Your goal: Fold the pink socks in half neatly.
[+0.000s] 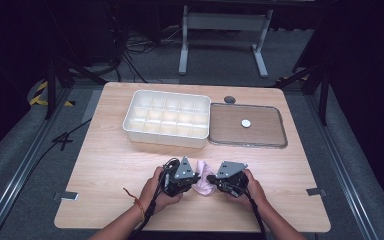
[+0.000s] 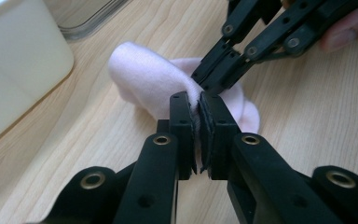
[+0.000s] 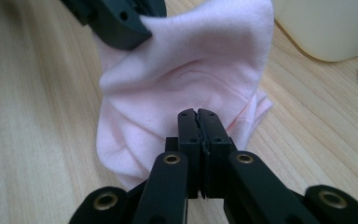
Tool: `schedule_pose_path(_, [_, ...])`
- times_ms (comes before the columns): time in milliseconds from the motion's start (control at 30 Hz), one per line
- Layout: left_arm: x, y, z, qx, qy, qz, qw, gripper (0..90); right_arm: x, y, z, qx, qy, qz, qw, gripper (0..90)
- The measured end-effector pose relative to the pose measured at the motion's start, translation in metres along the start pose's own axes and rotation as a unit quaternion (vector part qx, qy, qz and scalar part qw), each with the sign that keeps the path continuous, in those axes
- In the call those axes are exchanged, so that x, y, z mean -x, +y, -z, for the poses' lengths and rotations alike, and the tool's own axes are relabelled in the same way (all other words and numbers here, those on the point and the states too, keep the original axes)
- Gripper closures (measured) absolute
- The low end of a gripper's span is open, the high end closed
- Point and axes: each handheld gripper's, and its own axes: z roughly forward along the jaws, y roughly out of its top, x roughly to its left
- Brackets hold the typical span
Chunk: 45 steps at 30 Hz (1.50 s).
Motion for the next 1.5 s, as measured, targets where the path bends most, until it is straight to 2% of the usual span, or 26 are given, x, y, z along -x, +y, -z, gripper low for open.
schedule_pose_path(167, [0.010,0.004,-0.006,-0.008,0.006,-0.031,0.9995,83.5,-0.001,0.002,-0.003,0.002,-0.001,0.002,1.0000,89.2])
schedule_pose_path(300, [0.010,0.004,-0.007,-0.014,0.005,-0.034,0.9993,83.5,0.003,-0.001,0.006,0.004,0.000,-0.002,1.0000,85.6])
schedule_pose_path(400, [0.009,0.003,-0.008,-0.011,0.003,-0.030,0.9995,83.5,0.007,-0.004,0.013,0.009,-0.004,-0.012,0.9999,86.1])
schedule_pose_path(433, [0.008,0.003,-0.008,-0.012,0.004,-0.028,0.9995,83.5,0.011,-0.008,0.016,0.007,-0.005,-0.022,0.9997,86.7])
schedule_pose_path(500, [0.008,0.004,-0.009,-0.010,0.003,-0.029,0.9995,83.5,0.012,-0.010,0.013,0.003,-0.002,-0.028,0.9996,87.0])
schedule_pose_path(633, [0.010,0.007,-0.013,0.001,-0.006,-0.023,0.9997,83.2,0.008,-0.007,0.006,-0.001,0.004,-0.020,0.9998,87.9])
schedule_pose_path(700, [0.012,0.008,-0.018,0.000,-0.010,-0.028,0.9996,82.8,0.007,-0.006,0.004,0.000,0.006,-0.022,0.9997,88.4])
schedule_pose_path(900, [0.020,0.009,-0.028,-0.020,-0.003,-0.043,0.9989,81.8,0.010,-0.006,0.004,0.002,0.014,-0.029,0.9995,88.0])
schedule_pose_path(1000, [0.022,0.009,-0.032,-0.025,-0.003,-0.045,0.9987,81.3,0.011,-0.005,0.008,0.000,0.005,-0.019,0.9998,85.7])
schedule_pose_path(1033, [0.022,0.008,-0.033,-0.029,-0.006,-0.045,0.9986,80.9,0.013,-0.004,0.011,0.003,-0.001,-0.021,0.9998,85.5])
schedule_pose_path(1100, [0.022,0.007,-0.036,-0.029,-0.008,-0.041,0.9987,80.4,0.020,-0.002,0.020,0.025,-0.014,-0.039,0.9988,85.2])
schedule_pose_path(1200, [0.021,0.008,-0.039,-0.026,-0.008,-0.037,0.9989,79.4,0.024,0.002,0.030,0.058,-0.018,-0.049,0.9970,85.2])
schedule_pose_path(1267, [0.021,0.007,-0.039,-0.027,-0.009,-0.037,0.9989,79.3,0.021,0.007,0.033,0.072,-0.015,-0.045,0.9963,85.2])
schedule_pose_path(1333, [0.020,0.007,-0.039,-0.024,-0.009,-0.034,0.9991,79.3,0.015,0.010,0.032,0.078,-0.006,-0.031,0.9965,84.7])
schedule_pose_path(1400, [0.021,0.007,-0.040,-0.024,-0.008,-0.036,0.9991,79.1,0.009,0.012,0.027,0.075,0.000,-0.019,0.9970,84.1])
schedule_pose_path(1500, [0.021,0.006,-0.040,-0.021,-0.007,-0.036,0.9991,78.8,0.008,0.014,0.022,0.070,0.001,-0.014,0.9975,83.8])
